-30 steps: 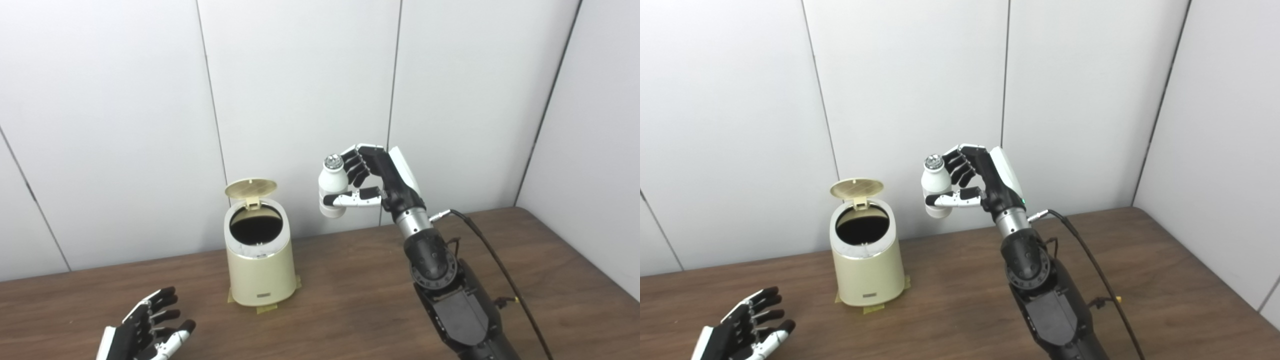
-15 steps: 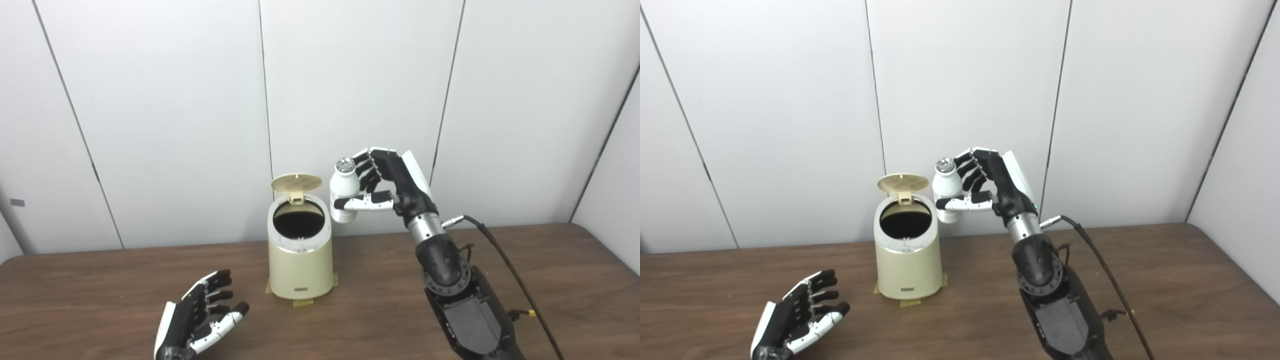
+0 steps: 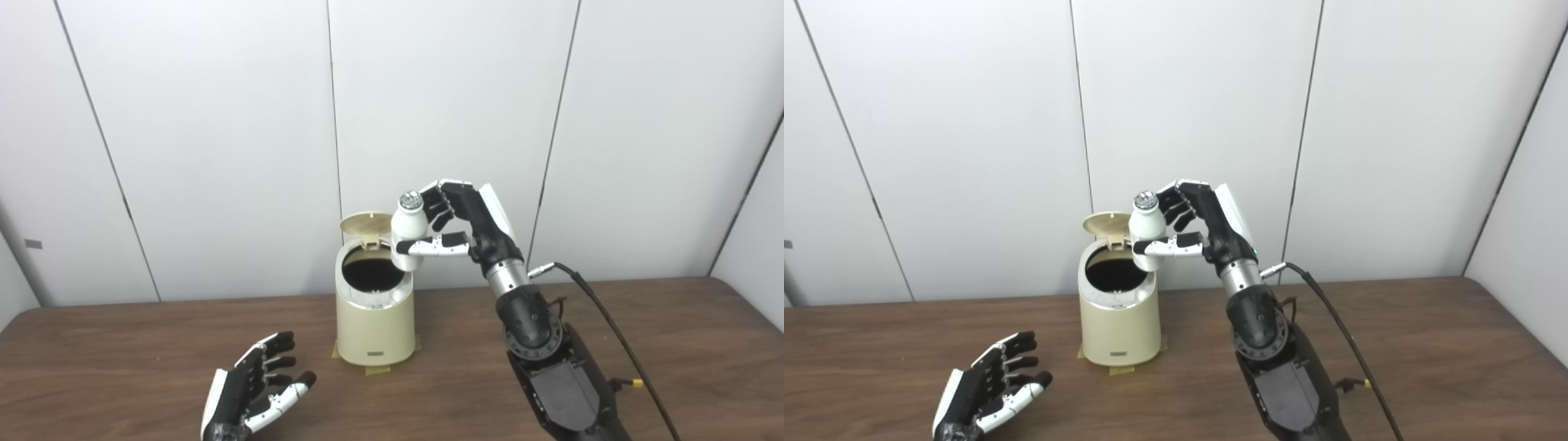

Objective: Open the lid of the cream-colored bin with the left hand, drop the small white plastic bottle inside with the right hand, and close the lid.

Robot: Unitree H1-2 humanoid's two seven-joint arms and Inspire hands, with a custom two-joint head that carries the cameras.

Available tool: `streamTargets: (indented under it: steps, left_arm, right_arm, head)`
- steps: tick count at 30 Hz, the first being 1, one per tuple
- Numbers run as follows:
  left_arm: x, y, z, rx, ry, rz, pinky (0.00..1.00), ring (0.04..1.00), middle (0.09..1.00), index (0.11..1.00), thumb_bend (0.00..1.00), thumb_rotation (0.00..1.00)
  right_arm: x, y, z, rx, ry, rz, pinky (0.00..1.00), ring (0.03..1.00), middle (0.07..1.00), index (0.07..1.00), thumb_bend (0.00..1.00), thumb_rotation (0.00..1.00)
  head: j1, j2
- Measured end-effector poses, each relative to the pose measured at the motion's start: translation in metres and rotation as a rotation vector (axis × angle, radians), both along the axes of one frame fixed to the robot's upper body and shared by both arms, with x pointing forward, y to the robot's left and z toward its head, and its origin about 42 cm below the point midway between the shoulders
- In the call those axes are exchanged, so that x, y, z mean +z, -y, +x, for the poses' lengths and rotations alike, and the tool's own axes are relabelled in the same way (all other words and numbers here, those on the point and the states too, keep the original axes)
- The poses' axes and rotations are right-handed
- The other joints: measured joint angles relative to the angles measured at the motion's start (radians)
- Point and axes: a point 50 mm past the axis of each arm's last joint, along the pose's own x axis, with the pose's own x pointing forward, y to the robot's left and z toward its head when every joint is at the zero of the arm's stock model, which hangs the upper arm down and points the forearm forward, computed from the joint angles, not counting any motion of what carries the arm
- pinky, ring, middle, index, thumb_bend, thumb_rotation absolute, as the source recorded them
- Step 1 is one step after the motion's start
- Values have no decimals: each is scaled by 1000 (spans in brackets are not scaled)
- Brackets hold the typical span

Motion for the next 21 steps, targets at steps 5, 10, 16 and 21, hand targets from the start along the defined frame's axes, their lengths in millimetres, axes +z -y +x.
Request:
streamTargets:
  steps: [5,10,16,21]
  left_arm:
    - [0,1,0,-2,8,-5,647,760,816,823,695,220]
    - [0,3,0,-6,7,-29,659,778,827,821,703,238]
    - [0,4,0,-7,7,-35,666,782,831,821,714,254]
    - [0,6,0,-6,6,-36,659,777,830,824,706,254]
  right_arm:
    - [3,-10,0,12,-2,13,313,390,438,505,527,0]
    - [3,-17,0,29,-7,27,269,337,419,514,524,0]
    - [-4,-23,4,40,-32,5,292,368,424,515,524,0]
    - [-8,-28,7,63,-44,22,320,396,433,509,527,0]
  head:
    - [9,0]
    - [17,3]
    - [29,6]
    - [32,8]
